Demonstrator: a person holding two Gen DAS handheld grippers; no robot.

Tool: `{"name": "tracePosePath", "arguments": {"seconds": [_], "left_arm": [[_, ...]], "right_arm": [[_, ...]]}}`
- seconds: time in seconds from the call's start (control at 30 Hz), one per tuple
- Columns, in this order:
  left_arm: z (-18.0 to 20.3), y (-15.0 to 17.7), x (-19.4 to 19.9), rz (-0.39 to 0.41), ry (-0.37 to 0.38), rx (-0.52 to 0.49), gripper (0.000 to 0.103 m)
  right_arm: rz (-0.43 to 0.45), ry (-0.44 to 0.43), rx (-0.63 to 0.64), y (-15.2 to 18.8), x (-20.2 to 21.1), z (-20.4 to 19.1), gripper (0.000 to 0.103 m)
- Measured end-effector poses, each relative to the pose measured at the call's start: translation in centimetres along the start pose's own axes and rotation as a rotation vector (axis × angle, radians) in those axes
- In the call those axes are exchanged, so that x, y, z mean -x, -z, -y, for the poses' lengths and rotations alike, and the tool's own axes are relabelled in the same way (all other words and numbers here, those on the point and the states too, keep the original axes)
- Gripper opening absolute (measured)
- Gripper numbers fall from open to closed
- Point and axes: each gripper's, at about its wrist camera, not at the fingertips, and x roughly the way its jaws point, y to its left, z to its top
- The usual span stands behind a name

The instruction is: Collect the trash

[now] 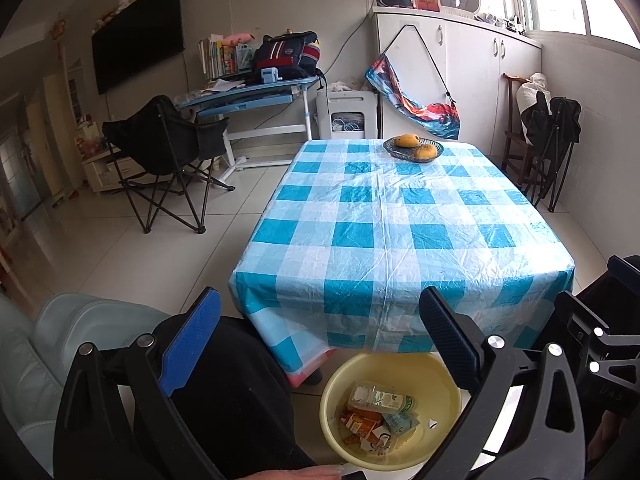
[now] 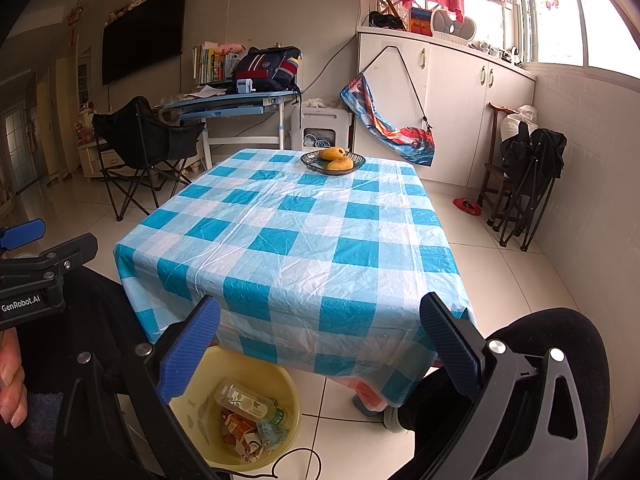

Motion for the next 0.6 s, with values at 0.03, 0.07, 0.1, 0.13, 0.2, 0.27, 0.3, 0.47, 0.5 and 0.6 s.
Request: {"name": "tracePosePath", "arguments": {"seconds": [0.03, 0.07, 0.1, 0.13, 0.2, 0.27, 0.3, 0.47, 0.5, 0.6], "left_arm": [[0.0, 0.0, 0.0, 0.000, 0.000, 0.000, 0.096], [0.0, 0.0, 0.0, 0.000, 0.001, 0.000, 0.096], [0.0, 0.0, 0.0, -0.001, 0.002, 0.000, 0.096], [0.0, 0.0, -0.1, -0.003, 0.004, 0.000, 0.096], [0.1, 0.3, -0.1, -0.005, 0.006, -0.002, 0.096], [0.2, 0.4, -0.1, -0.006, 0.006, -0.006, 0.096], [0.3, 0.5, -0.1, -0.008, 0.009, -0.008, 0.096], [-0.6, 1.2, -1.3, -0.073, 0.129, 0.062, 0.096], [-1.0, 1.3, -1.6, -0.090, 0.148, 0.087, 0.096], [-1.4, 1.3, -1.5, -0.067, 0.093, 0.083, 0.096]], "right_arm": [[0.000, 0.000, 0.000, 0.1, 0.0, 0.1, 0.096], [0.000, 0.000, 0.001, 0.0, 0.0, 0.0, 0.096], [0.000, 0.000, 0.001, 0.1, 0.0, 0.1, 0.096], [0.000, 0.001, 0.001, 0.0, 0.0, 0.1, 0.096], [0.000, 0.001, 0.001, 0.0, 0.0, 0.1, 0.096], [-0.001, 0.001, 0.002, 0.0, 0.0, 0.0, 0.096], [-0.001, 0.001, 0.002, 0.0, 0.0, 0.0, 0.096], [-0.001, 0.000, 0.003, 0.1, -0.1, 0.0, 0.096], [-0.001, 0.000, 0.003, 0.1, -0.1, 0.1, 0.096], [-0.004, 0.001, 0.002, 0.1, -0.1, 0.0, 0.096]]}}
